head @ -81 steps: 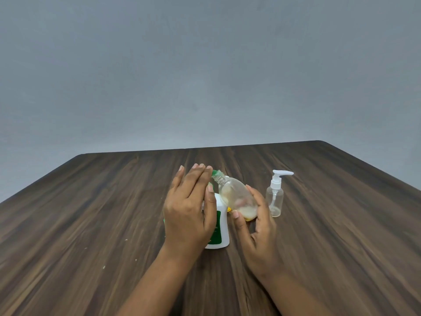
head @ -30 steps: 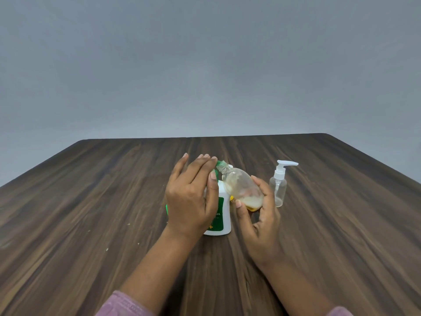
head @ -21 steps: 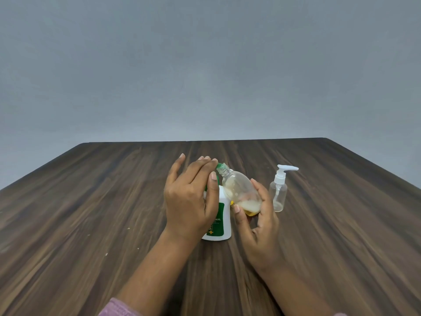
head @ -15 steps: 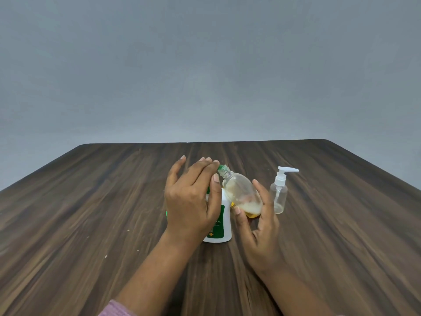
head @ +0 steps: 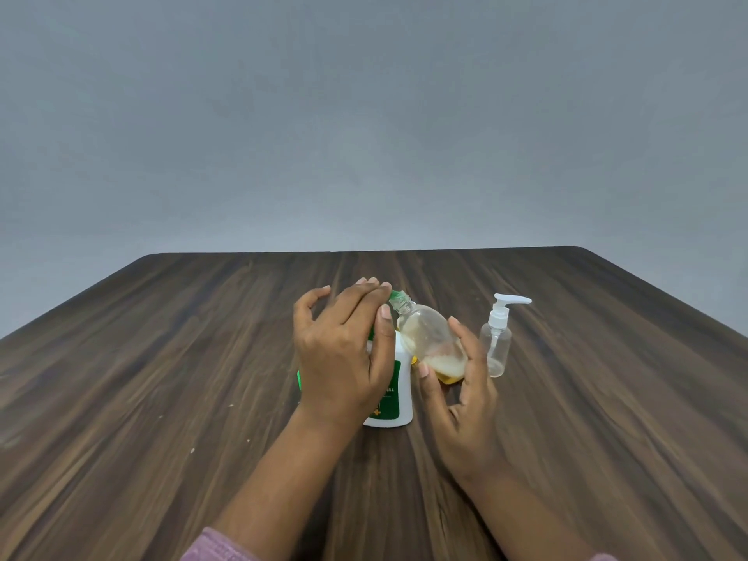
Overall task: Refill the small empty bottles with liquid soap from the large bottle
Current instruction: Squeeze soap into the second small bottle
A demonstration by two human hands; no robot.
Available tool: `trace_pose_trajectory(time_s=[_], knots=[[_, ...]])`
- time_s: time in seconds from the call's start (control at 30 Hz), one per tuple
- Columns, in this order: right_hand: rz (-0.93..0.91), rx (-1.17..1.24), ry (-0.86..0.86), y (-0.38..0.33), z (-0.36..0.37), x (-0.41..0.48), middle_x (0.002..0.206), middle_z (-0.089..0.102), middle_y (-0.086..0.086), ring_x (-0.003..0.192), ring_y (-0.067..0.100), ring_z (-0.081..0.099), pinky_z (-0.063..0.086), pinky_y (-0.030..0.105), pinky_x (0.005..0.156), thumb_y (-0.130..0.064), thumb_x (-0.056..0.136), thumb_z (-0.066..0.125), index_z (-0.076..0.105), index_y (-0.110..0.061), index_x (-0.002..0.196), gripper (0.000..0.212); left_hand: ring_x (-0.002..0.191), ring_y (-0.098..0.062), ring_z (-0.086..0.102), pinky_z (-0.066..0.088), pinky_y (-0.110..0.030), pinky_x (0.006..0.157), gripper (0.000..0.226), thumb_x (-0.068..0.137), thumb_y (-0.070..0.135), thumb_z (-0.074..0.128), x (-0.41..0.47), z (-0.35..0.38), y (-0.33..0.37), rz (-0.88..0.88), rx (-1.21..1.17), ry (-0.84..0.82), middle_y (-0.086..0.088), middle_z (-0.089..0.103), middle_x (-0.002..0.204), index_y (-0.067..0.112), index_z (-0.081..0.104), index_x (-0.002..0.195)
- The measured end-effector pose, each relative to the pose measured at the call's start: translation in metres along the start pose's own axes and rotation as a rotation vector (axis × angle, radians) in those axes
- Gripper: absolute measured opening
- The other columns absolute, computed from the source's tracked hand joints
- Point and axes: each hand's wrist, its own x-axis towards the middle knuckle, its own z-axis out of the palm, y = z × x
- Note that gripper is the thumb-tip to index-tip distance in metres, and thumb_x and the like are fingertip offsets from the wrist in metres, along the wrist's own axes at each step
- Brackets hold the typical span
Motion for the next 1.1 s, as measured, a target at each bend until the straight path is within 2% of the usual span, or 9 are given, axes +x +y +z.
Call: trace_pose_trajectory(time_s=[0.13,0.3,0.57,0.87,1.0,1.1], knots=[[0.008,0.002,0.001,0.000,0.001,0.000,0.113,0.062,0.006,0.088,0.007,0.064,0.050,0.013,0.071,-0.026,0.091,0.054,0.039,-0.021,0.136,0.048,0.104,-0.011,0.065,0.041,-0.043,0.093,0.036,0.094,0.021,0.039,0.001,0.000,0.001,-0.002,0.005,-0.009,0.002,0.071,0.105,0.010,0.073,0.100],[0.014,-0.022,-0.006,0.000,-0.001,-0.001,0.109,0.062,0.010,0.088,0.005,0.063,0.047,0.010,0.071,-0.025,0.091,0.055,0.040,-0.019,0.135,0.047,0.111,-0.015,0.060,0.046,-0.030,0.096,0.036,0.094,0.016,0.040,-0.008,0.002,-0.001,-0.037,-0.112,-0.003,-0.007,0.069,0.111,0.001,0.070,0.108],[0.004,-0.034,-0.017,0.000,-0.001,0.000,0.104,0.062,0.011,0.082,0.004,0.061,0.046,0.009,0.068,-0.023,0.091,0.054,0.040,-0.017,0.135,0.047,0.115,-0.016,0.059,0.049,-0.032,0.096,0.038,0.096,0.016,0.038,-0.011,0.001,0.000,-0.079,-0.167,-0.026,-0.009,0.067,0.114,-0.001,0.068,0.112],[0.015,-0.047,-0.016,0.004,-0.001,-0.003,0.115,0.062,0.008,0.093,0.015,0.065,0.052,0.017,0.074,-0.032,0.092,0.053,0.037,-0.030,0.139,0.049,0.105,-0.019,0.065,0.052,-0.032,0.088,0.034,0.093,0.017,0.043,0.001,-0.002,0.001,-0.017,-0.085,-0.016,-0.008,0.071,0.106,0.001,0.071,0.104],[0.011,-0.050,-0.005,0.004,0.000,-0.002,0.110,0.063,0.010,0.086,0.011,0.064,0.048,0.012,0.070,-0.029,0.091,0.053,0.038,-0.026,0.137,0.048,0.109,-0.019,0.063,0.052,-0.032,0.092,0.036,0.094,0.015,0.041,-0.007,0.002,0.000,-0.043,-0.114,-0.006,-0.009,0.070,0.109,-0.001,0.070,0.107],[0.013,-0.055,-0.006,0.006,-0.001,-0.002,0.109,0.062,0.011,0.086,0.014,0.064,0.048,0.013,0.070,-0.027,0.092,0.053,0.039,-0.023,0.137,0.048,0.111,-0.018,0.062,0.051,-0.033,0.094,0.036,0.095,0.014,0.040,-0.012,0.005,-0.002,-0.056,-0.135,-0.010,-0.009,0.069,0.111,-0.001,0.069,0.109]])
